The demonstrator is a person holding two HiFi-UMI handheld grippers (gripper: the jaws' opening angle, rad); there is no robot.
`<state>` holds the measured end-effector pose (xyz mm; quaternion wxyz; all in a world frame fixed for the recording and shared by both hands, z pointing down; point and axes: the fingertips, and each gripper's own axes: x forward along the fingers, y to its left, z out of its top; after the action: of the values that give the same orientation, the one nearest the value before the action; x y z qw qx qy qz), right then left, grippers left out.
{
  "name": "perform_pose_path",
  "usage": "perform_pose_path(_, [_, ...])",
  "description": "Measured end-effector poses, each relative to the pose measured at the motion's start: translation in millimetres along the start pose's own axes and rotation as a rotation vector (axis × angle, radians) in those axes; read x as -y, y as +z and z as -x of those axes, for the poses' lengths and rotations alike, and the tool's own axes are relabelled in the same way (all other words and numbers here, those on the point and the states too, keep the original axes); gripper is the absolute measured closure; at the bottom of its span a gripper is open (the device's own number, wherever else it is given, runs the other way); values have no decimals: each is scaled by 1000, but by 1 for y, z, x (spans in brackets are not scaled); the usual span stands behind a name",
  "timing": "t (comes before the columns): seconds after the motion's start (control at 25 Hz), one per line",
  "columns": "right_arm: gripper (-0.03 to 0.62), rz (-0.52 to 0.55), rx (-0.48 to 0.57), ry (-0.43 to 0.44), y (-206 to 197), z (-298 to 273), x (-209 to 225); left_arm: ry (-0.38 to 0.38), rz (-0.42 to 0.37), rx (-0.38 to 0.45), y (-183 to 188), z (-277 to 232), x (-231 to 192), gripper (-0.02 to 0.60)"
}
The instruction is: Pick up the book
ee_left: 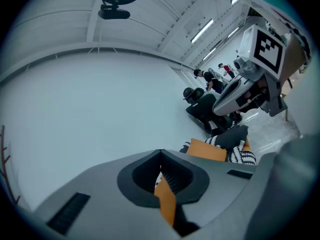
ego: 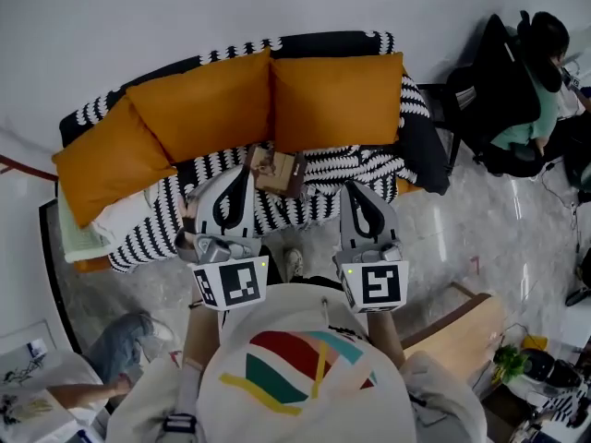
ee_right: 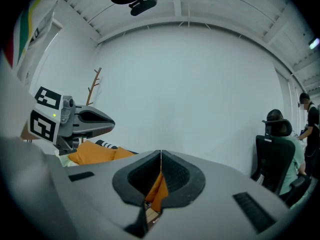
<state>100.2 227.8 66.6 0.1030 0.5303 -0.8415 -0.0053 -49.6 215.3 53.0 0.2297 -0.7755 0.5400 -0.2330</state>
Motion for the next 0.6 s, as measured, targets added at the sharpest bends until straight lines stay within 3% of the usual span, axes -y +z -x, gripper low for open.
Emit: perform_pose_path(0.6, [579, 5, 31, -126, 45, -137, -18, -78, -21, 122, -48, -106, -107, 577])
